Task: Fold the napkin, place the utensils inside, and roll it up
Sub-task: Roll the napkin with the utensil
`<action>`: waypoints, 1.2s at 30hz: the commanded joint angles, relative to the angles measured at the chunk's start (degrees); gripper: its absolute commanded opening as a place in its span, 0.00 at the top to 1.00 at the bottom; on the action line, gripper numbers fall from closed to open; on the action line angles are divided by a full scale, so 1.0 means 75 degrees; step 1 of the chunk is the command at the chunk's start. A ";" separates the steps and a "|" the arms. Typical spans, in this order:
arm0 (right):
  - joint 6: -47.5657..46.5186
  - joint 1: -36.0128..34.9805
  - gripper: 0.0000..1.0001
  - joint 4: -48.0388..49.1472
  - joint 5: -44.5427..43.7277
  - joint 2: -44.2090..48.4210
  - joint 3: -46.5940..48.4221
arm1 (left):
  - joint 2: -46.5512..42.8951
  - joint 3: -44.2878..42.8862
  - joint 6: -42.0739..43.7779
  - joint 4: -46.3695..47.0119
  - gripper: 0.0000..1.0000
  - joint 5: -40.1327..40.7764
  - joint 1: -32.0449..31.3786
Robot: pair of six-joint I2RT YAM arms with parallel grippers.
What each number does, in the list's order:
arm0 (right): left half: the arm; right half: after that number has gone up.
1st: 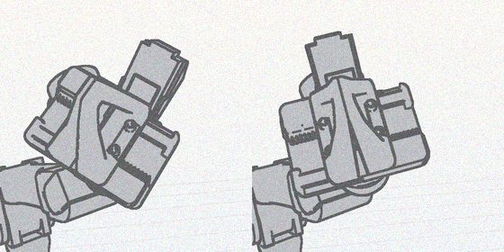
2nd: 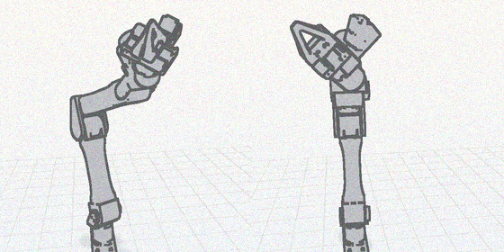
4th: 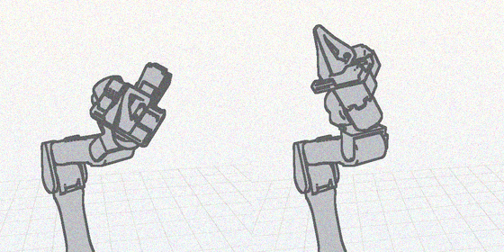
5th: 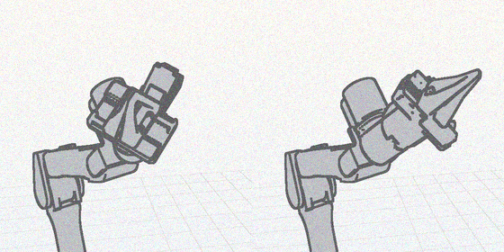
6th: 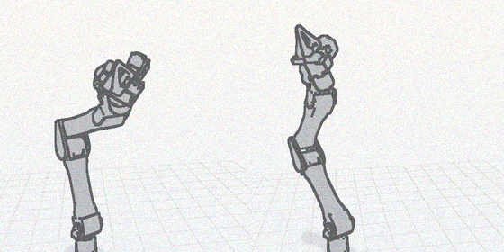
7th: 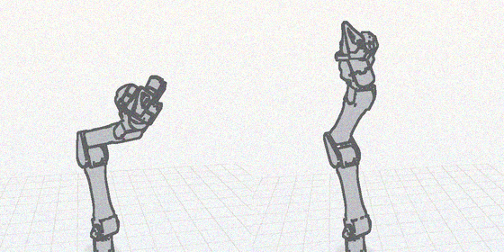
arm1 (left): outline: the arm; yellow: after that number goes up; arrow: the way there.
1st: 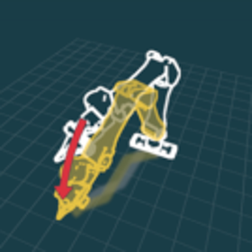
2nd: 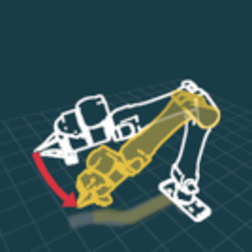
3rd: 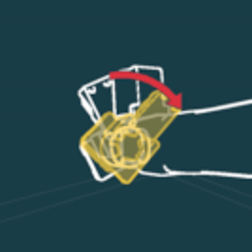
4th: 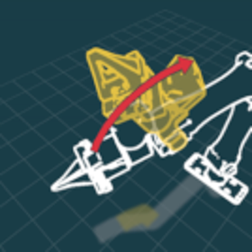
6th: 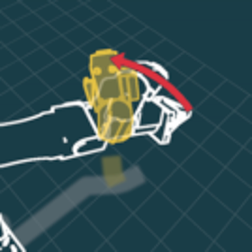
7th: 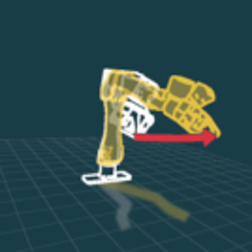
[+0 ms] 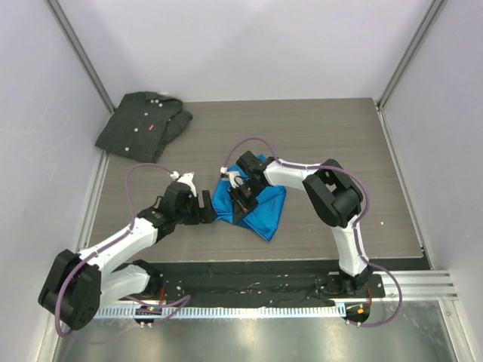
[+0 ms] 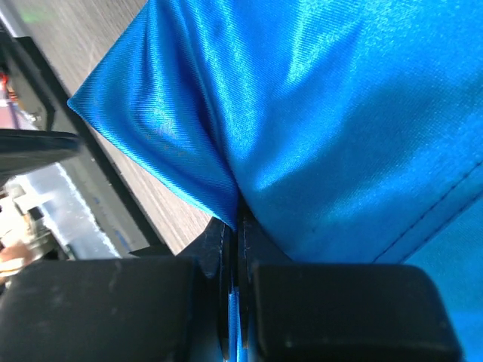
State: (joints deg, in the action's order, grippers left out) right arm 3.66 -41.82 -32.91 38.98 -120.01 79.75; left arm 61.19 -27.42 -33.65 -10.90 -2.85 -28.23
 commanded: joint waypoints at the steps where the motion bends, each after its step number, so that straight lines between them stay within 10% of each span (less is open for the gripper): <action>1: -0.0008 0.0092 0.99 -0.0440 0.0263 -0.0335 0.0195 | 0.0197 -0.0258 0.0431 0.0304 0.15 0.0708 -0.0524; 18: 0.0027 0.0279 0.99 -0.0511 0.0369 -0.0522 0.0219 | 0.1627 -0.1102 0.1158 0.0011 0.28 0.1564 -0.1310; 36: 0.0051 0.0338 0.99 -0.0511 0.0369 -0.0593 0.0242 | 0.1544 -0.0879 0.0995 -0.0011 0.18 0.1598 -0.1568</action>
State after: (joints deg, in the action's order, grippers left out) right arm 4.51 -39.51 -35.42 44.86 -122.91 81.14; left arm 70.72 -31.70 -25.50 -10.57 6.22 -39.90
